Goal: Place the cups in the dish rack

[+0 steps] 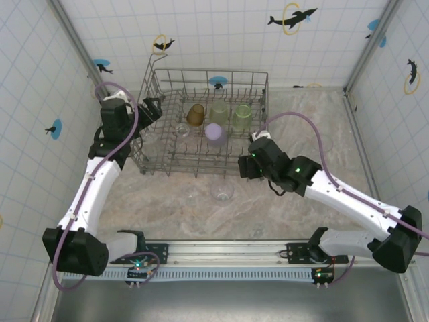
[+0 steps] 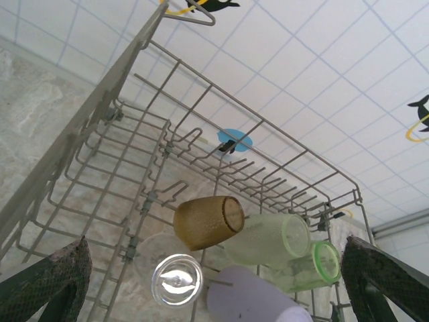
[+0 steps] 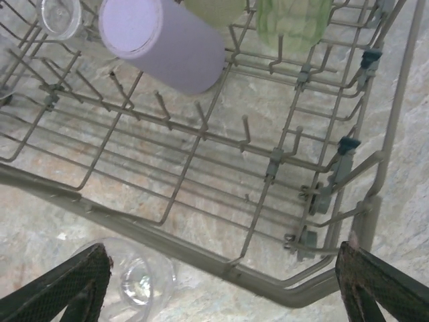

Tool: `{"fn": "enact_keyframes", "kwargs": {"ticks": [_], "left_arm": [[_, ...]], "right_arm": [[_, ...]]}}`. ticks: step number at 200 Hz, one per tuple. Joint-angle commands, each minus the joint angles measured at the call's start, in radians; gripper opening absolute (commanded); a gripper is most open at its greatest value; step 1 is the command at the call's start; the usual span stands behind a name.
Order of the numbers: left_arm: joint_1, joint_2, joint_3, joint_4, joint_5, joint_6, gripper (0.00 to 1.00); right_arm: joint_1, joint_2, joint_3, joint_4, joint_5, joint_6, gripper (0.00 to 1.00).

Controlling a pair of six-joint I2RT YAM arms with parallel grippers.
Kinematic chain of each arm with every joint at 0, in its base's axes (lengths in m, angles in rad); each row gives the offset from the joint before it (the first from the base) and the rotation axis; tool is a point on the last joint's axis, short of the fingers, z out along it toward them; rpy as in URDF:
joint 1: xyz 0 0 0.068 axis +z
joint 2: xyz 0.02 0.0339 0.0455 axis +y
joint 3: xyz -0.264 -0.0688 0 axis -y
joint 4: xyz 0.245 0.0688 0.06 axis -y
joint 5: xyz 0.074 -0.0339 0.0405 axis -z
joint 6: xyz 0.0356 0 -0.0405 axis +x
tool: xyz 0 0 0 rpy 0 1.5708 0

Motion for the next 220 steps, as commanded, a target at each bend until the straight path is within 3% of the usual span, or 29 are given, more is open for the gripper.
{"fn": "enact_keyframes", "kwargs": {"ticks": [1,52,109,143,220], "left_arm": [[-0.009,-0.005,0.029,-0.005,-0.018,-0.013,0.98],[-0.015,-0.003,0.015,-0.002,-0.032,-0.006,0.97],[-0.016,0.005,0.032,-0.002,-0.010,-0.017,0.98],[-0.016,0.005,0.028,0.001,-0.014,-0.016,0.98],[-0.015,0.020,0.040,-0.004,-0.022,-0.003,0.98]], "right_arm": [[0.025,-0.025,-0.016,-0.048,0.041,0.063,0.86],[0.062,-0.048,-0.092,-0.038,0.024,0.160,0.75],[0.046,0.009,-0.109,-0.018,-0.037,0.146,0.75],[-0.018,0.052,-0.139,0.041,-0.125,0.140,0.73],[-0.125,0.174,-0.051,0.100,-0.148,0.060,0.72]]}}
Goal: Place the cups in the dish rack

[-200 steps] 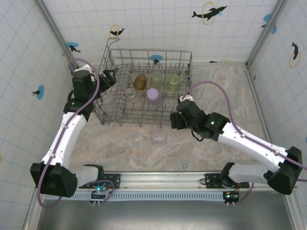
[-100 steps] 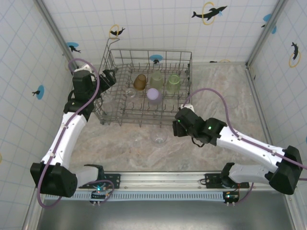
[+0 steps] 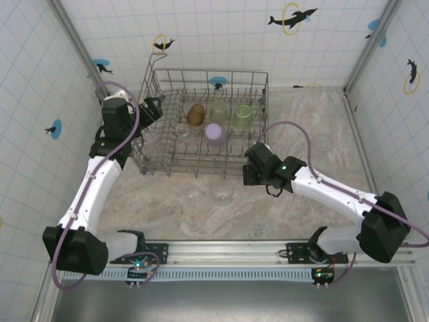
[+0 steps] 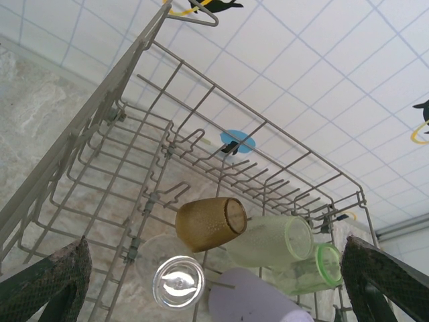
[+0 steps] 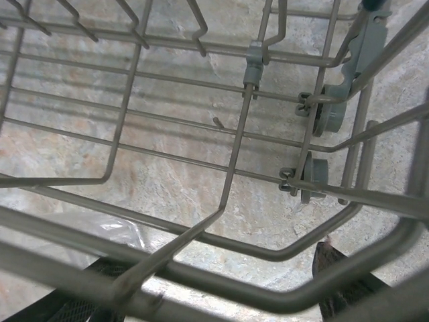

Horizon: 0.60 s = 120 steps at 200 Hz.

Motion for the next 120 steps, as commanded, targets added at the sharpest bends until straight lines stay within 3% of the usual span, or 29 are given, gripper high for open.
{"fn": "enact_keyframes", "kwargs": {"ticks": [1,66,120], "left_arm": [[-0.007,0.010,0.036,-0.004,-0.005,0.001,0.98],[-0.008,0.024,0.050,-0.021,-0.016,0.012,0.97],[-0.007,0.018,0.054,-0.035,-0.032,0.020,0.98]], "right_arm": [[-0.036,0.039,0.073,0.074,-0.008,-0.047,0.72],[-0.117,0.074,0.154,0.122,-0.023,-0.118,0.71],[0.028,0.078,0.115,0.104,-0.009,-0.057,0.71]]}}
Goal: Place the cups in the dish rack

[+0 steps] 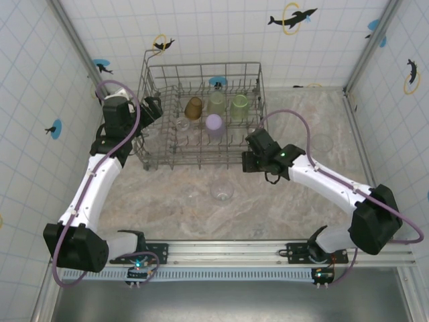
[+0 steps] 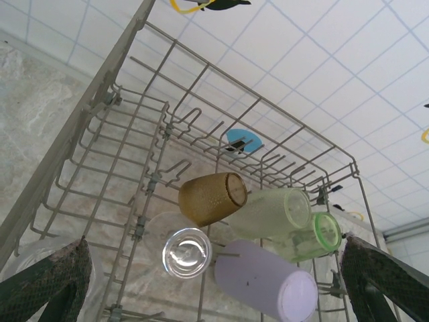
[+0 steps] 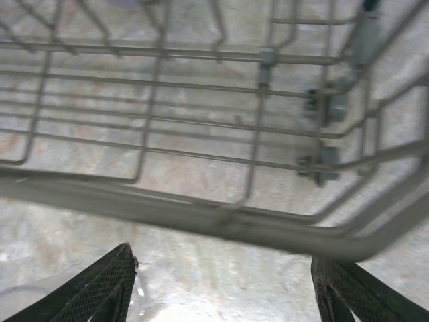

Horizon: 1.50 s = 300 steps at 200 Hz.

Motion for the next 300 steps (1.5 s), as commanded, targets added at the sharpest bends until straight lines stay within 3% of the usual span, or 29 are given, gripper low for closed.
{"fn": "enact_keyframes", "kwargs": {"ticks": [1,52,94,146,230,270,300], "left_arm": [[-0.008,-0.001,0.039,-0.018,-0.019,0.016,0.98],[-0.008,-0.011,0.033,-0.023,-0.020,0.016,0.98],[-0.007,-0.017,0.024,-0.022,-0.017,0.013,0.98],[-0.007,-0.021,0.016,-0.018,-0.021,0.011,0.98],[-0.007,-0.029,0.002,-0.037,-0.068,0.020,0.98],[-0.008,-0.027,0.005,-0.048,-0.062,0.020,0.98],[-0.007,-0.025,0.012,-0.052,-0.067,0.025,0.98]], "right_arm": [[0.080,0.005,-0.007,0.075,-0.001,0.030,0.71],[0.204,0.007,-0.065,0.083,0.030,0.107,0.71],[0.214,0.038,-0.093,0.095,0.014,0.122,0.69],[0.217,0.103,-0.088,0.106,-0.019,0.117,0.57],[0.224,0.141,-0.104,0.167,-0.088,0.097,0.29],[0.225,0.152,-0.069,0.116,-0.066,0.081,0.06],[0.227,0.113,-0.058,0.082,-0.039,0.077,0.00]]}}
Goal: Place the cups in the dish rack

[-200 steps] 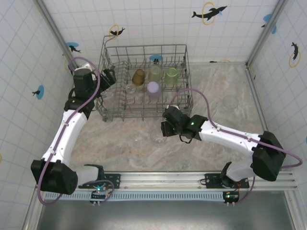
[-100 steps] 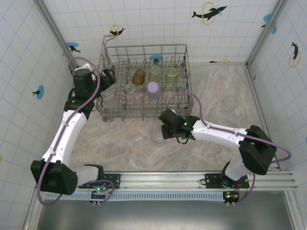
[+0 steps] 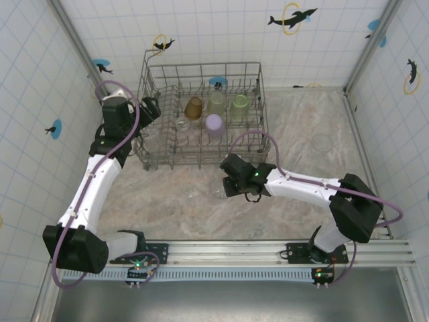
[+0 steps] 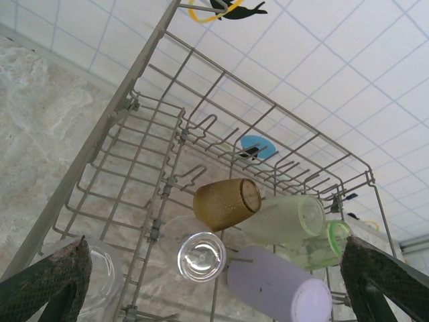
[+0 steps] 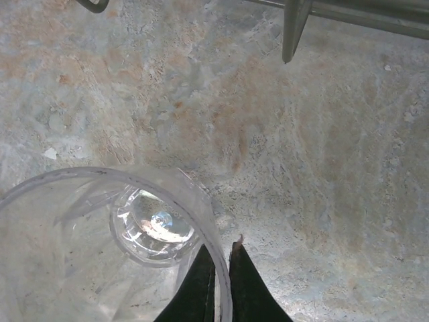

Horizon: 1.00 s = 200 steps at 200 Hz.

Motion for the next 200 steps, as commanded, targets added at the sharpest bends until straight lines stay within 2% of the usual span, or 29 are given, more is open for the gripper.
{"fn": "enact_keyframes", "kwargs": {"ticks": [1,113,154,200], "left_arm": [[-0.007,-0.016,0.007,-0.030,-0.016,0.021,0.98],[-0.007,-0.022,0.017,-0.024,0.003,0.020,0.98],[-0.008,-0.026,0.020,-0.025,0.008,0.026,0.98],[-0.008,-0.022,0.020,-0.023,0.027,0.035,0.98]], "right_arm": [[0.007,-0.030,0.025,-0.051,0.031,-0.008,0.00],[-0.028,-0.158,0.011,-0.187,0.103,-0.017,0.00],[-0.123,-0.216,0.015,-0.312,0.138,-0.034,0.00],[-0.263,-0.302,-0.004,-0.376,0.140,-0.066,0.00]]}}
